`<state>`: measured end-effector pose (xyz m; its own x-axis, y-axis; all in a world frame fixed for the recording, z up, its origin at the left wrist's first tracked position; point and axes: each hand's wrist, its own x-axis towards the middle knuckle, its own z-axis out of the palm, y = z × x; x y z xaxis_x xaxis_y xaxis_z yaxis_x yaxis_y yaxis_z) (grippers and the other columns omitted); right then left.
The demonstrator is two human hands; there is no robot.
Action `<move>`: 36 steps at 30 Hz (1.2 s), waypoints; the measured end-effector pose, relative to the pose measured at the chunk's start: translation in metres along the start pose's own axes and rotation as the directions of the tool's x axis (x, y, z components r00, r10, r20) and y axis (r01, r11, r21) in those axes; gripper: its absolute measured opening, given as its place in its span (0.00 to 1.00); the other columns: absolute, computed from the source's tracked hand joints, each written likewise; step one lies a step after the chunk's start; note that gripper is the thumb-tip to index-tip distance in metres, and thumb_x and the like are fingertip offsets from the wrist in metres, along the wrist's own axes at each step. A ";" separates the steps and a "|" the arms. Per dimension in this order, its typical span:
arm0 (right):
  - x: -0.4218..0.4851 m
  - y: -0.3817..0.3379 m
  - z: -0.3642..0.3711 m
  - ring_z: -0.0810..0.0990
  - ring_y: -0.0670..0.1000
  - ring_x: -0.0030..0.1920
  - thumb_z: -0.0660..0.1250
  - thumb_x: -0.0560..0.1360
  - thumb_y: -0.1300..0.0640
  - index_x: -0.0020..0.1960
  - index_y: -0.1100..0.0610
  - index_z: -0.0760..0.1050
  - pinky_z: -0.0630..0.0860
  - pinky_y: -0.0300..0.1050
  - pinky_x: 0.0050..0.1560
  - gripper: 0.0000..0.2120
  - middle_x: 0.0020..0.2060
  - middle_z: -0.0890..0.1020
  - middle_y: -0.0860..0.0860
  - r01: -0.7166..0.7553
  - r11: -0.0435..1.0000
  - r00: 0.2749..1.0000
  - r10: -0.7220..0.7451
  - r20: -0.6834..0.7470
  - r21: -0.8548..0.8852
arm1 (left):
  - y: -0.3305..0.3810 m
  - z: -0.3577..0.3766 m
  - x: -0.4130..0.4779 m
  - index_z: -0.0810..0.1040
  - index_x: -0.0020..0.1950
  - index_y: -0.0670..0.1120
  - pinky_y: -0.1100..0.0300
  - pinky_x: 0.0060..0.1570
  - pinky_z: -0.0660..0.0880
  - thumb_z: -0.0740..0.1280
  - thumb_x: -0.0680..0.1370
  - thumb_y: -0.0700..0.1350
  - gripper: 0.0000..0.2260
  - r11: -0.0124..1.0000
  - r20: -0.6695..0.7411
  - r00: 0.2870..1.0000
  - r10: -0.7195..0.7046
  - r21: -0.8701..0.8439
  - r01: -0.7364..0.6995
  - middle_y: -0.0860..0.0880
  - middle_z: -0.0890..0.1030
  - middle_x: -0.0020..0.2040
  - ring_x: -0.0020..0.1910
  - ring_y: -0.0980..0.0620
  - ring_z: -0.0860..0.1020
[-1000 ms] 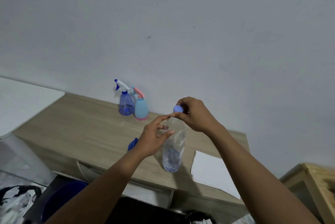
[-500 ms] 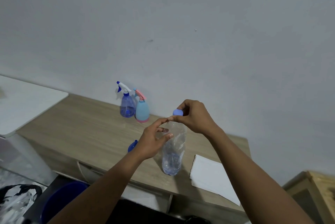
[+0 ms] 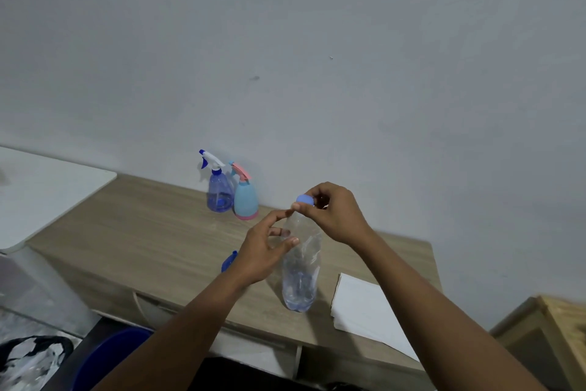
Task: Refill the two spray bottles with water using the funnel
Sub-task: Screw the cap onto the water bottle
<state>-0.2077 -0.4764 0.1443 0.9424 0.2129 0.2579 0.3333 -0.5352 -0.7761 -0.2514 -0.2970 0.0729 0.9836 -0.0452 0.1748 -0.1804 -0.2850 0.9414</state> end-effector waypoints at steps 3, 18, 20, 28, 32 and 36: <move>0.000 0.001 -0.009 0.81 0.47 0.49 0.67 0.79 0.47 0.63 0.48 0.80 0.77 0.45 0.55 0.14 0.51 0.79 0.46 0.063 0.998 0.982 -0.063 0.180 0.005 | 0.000 0.000 -0.001 0.73 0.67 0.58 0.47 0.50 0.83 0.74 0.75 0.47 0.23 1.000 0.001 1.000 0.011 -0.018 -0.011 0.61 0.77 0.64 0.59 0.51 0.80; 0.004 0.009 -0.011 0.80 0.46 0.48 0.68 0.79 0.48 0.64 0.48 0.80 0.75 0.38 0.52 0.15 0.52 0.81 0.46 0.059 0.997 0.975 -0.066 0.211 0.041 | -0.001 0.000 0.003 0.75 0.67 0.58 0.45 0.52 0.82 0.76 0.74 0.45 0.23 0.997 0.008 1.000 0.001 -0.072 0.000 0.60 0.78 0.63 0.56 0.50 0.81; 0.005 0.012 -0.014 0.80 0.47 0.51 0.66 0.80 0.48 0.66 0.49 0.79 0.75 0.38 0.55 0.15 0.54 0.81 0.46 0.074 0.997 0.966 -0.076 0.245 0.018 | -0.002 -0.001 0.004 0.77 0.66 0.56 0.44 0.52 0.82 0.75 0.74 0.42 0.22 0.995 0.020 1.000 -0.018 -0.098 0.020 0.60 0.80 0.61 0.55 0.50 0.82; 0.004 0.009 -0.006 0.81 0.49 0.44 0.72 0.76 0.49 0.58 0.49 0.81 0.75 0.37 0.47 0.12 0.51 0.83 0.42 0.028 0.999 0.993 -0.033 0.117 0.045 | -0.004 -0.004 0.008 0.78 0.67 0.51 0.44 0.52 0.82 0.74 0.75 0.41 0.21 0.993 0.009 1.000 -0.002 -0.114 0.003 0.59 0.80 0.63 0.53 0.49 0.83; 0.002 0.012 -0.003 0.82 0.49 0.43 0.73 0.76 0.49 0.61 0.50 0.82 0.76 0.36 0.47 0.15 0.51 0.84 0.43 0.025 0.993 0.997 -0.032 0.068 0.114 | -0.004 -0.007 0.011 0.78 0.67 0.51 0.43 0.51 0.82 0.73 0.75 0.40 0.20 0.991 0.023 1.000 -0.006 -0.133 0.009 0.57 0.81 0.62 0.52 0.50 0.83; -0.022 0.028 0.014 0.82 0.46 0.49 0.72 0.77 0.51 0.65 0.51 0.78 0.77 0.35 0.50 0.18 0.51 0.83 0.46 0.023 0.952 0.992 0.016 -0.127 0.304 | -0.011 -0.008 0.011 0.79 0.63 0.54 0.44 0.53 0.82 0.75 0.74 0.41 0.20 0.988 0.051 0.998 -0.022 -0.150 0.030 0.53 0.83 0.57 0.53 0.49 0.83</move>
<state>-0.2194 -0.4843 0.1089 0.9435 0.0985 0.3165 0.3313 -0.2564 -0.9080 -0.2387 -0.2871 0.0665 0.9864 -0.0880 0.1390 -0.1503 -0.1395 0.9787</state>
